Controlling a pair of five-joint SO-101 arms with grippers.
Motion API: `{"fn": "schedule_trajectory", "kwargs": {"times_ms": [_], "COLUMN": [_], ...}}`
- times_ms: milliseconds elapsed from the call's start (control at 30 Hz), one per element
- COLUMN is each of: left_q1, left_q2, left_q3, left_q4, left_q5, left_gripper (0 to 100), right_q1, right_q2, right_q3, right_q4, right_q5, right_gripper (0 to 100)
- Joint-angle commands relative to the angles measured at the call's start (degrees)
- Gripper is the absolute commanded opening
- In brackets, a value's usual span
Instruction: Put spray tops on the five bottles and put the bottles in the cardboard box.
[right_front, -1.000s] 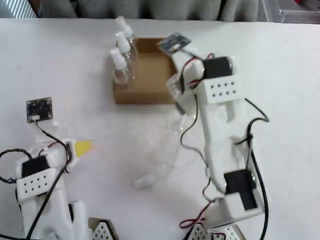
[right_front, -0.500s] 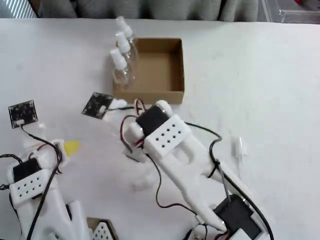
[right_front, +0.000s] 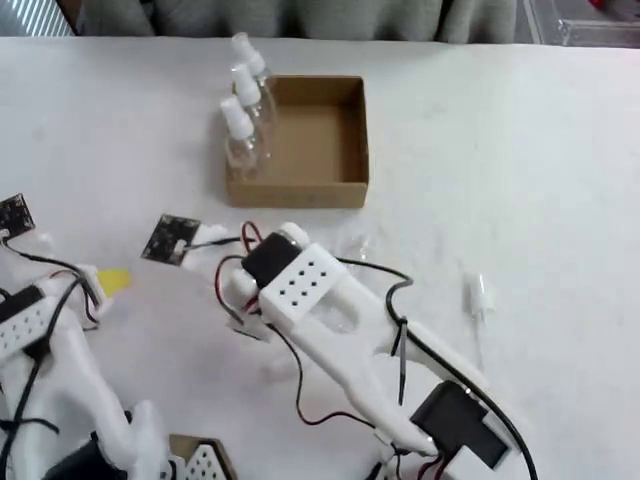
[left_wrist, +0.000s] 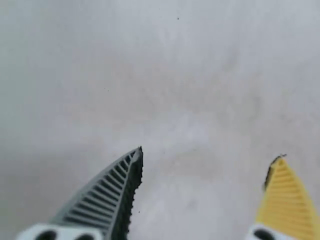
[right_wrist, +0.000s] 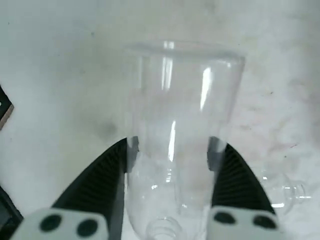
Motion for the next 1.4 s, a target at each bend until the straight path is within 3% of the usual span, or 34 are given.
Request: {"fn": "schedule_trajectory", "kwargs": {"times_ms": [0,433,600,767,933,1133,1233,1367], "left_q1": [-0.57,-0.57,-0.57,-0.22,3.03,10.33,15.52,25.80], "left_q2": [3.30,3.56,3.38,3.21,0.75,-6.64,-9.63,-12.53], "left_q3": [-5.01,-4.92,-4.92,-5.45,-7.65,-11.16,-13.45,-14.86], "left_q4": [-1.58,-1.67,-1.58,-1.58,1.49,8.35,11.08,15.30], "left_q5": [0.88,0.88,0.88,0.88,0.70,0.26,-5.36,-18.20], "left_gripper": [37,37,37,37,37,37,37,37], "right_q1": [-0.13,1.80,5.93,17.10,33.45,53.32,61.49,70.73], "right_q2": [-1.27,-13.85,-21.05,-27.03,-29.67,-30.29,-30.11,-30.29], "right_q3": [-0.97,-1.58,-1.49,-1.23,-1.14,0.53,3.34,9.23], "right_q4": [-0.48,7.08,14.46,19.30,20.88,20.53,19.65,14.81], "right_q5": [-0.62,0.70,2.90,3.08,3.52,10.73,14.33,18.29], "right_gripper": [24.2,31.8,19.9,0.9,3.0,1.6,1.6,1.6]}}
